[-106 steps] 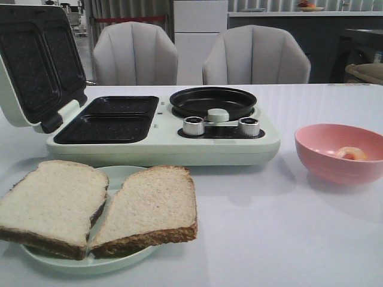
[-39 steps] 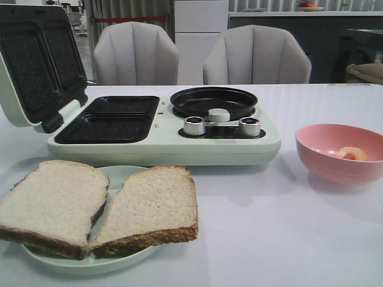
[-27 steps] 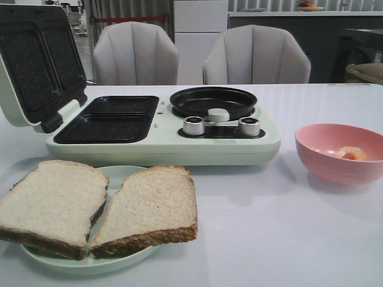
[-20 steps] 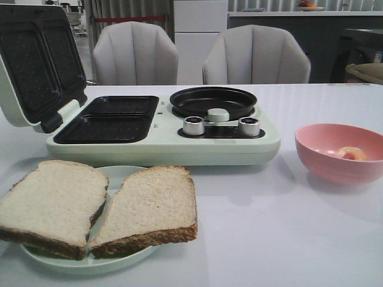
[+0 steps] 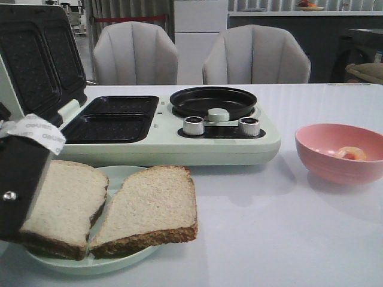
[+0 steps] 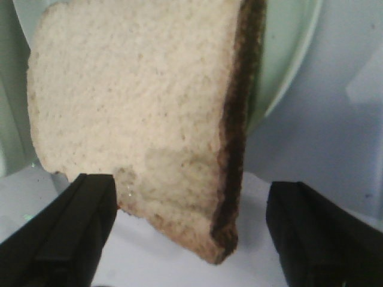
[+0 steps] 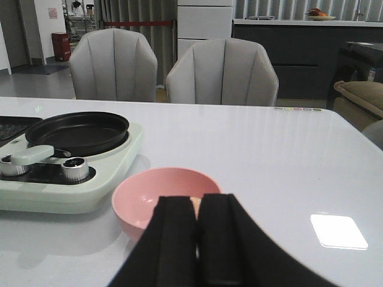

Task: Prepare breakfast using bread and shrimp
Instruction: 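Grasp the bread slice nearest the left gripper by its edge, then lift the bread slice with the left gripper over the sandwich maker plate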

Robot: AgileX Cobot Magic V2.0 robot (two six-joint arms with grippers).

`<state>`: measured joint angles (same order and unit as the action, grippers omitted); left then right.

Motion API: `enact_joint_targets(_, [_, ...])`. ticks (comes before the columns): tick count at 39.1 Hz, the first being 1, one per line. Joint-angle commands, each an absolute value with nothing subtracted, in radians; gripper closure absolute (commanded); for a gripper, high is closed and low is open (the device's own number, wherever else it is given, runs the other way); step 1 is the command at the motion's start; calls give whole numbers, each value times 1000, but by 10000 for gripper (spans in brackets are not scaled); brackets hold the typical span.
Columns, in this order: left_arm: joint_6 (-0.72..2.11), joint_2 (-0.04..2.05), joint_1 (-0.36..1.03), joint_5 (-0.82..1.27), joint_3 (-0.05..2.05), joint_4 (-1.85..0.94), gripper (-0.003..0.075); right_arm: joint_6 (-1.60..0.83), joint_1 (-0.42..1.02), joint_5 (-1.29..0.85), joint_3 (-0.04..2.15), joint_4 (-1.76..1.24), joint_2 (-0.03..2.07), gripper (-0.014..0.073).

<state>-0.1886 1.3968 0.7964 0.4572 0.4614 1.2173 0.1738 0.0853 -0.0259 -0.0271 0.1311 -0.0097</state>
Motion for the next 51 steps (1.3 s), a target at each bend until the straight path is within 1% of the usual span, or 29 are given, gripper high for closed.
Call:
enact_joint_targets(1, [-208, 1411, 804, 439, 500, 1250, 157, 171, 84, 54, -10, 144, -32, 439])
enact_joint_targets(12, [-208, 1504, 784, 457, 514, 1314, 157, 171, 84, 54, -10, 144, -32, 439])
enact_joint_targets(15, [-208, 1515, 777, 464, 514, 1324, 181, 171, 84, 54, -10, 144, -32, 439])
enact_joint_targets(17, [-208, 1518, 777, 470, 514, 1326, 227, 171, 84, 54, -10, 144, -32, 439])
enact_joint_targets(20, [-208, 1518, 777, 476, 514, 1327, 319, 171, 84, 54, -10, 144, -32, 439])
enact_joint_targets(24, [-208, 1518, 777, 515, 514, 1327, 461, 171, 84, 54, -10, 144, -32, 439])
enact_joint_targets(27, [-208, 1514, 779, 542, 514, 1327, 511, 171, 84, 54, -10, 144, -32, 439])
enact_joint_targets(34, [-208, 1468, 796, 563, 514, 1323, 512, 171, 84, 54, -10, 144, -32, 439])
enact_joint_targets(51, [-208, 1270, 862, 645, 539, 1315, 512, 171, 84, 54, -10, 144, -32, 439])
